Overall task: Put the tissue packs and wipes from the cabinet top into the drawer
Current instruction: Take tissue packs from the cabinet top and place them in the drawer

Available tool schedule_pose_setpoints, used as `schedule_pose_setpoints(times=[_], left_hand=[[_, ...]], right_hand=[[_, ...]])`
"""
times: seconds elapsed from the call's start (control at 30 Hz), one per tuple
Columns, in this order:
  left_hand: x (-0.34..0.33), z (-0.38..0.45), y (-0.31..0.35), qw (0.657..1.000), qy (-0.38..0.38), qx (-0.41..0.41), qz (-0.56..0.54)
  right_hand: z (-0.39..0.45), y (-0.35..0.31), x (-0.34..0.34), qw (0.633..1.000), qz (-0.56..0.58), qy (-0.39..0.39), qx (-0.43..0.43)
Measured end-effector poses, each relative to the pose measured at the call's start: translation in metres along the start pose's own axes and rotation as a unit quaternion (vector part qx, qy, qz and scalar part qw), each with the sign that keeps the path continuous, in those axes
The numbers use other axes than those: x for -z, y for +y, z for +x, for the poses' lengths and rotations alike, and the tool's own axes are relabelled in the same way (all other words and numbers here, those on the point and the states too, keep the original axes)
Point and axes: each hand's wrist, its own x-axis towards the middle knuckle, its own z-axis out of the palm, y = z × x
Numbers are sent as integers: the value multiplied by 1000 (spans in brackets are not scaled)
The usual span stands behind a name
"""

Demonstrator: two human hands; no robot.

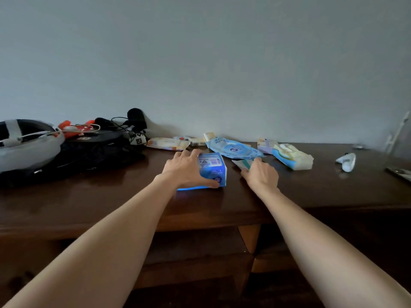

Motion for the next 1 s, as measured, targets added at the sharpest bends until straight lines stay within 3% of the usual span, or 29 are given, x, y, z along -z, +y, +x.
schedule_pose_setpoints(times=[0.17,0.27,0.43,0.53,0.63,0.67,0.77,0.83,0.9,0.97,1.0], left_hand=[[7,-23,10,1000,21,10,8],[15,-63,19,997,72,-5,8],[2,-174,31,966,246,-42,-71],[-32,-254,29,948,260,-26,-184],[-79,-321,18,933,122,40,-336],[-96,-337,13,906,64,78,-412],[-143,-363,-8,760,-87,247,-594],[-171,-373,-25,650,-197,324,-658],[-198,-382,-42,567,-252,346,-704],[-224,-389,-56,520,-273,357,-726],[-235,-393,-59,528,-279,369,-712]], right_hand=[[-49,6,18,996,38,25,81],[-92,13,28,984,153,44,75],[-199,28,18,889,402,180,123],[-267,36,-2,845,515,108,95],[-323,42,-29,773,632,-56,-3],[-338,43,-40,745,654,-118,-53],[-367,50,-78,676,644,-295,-203],[-381,59,-106,667,598,-385,-224],[-392,66,-127,625,590,-465,-212],[-402,69,-146,577,599,-513,-213],[-408,71,-155,560,601,-523,-228]])
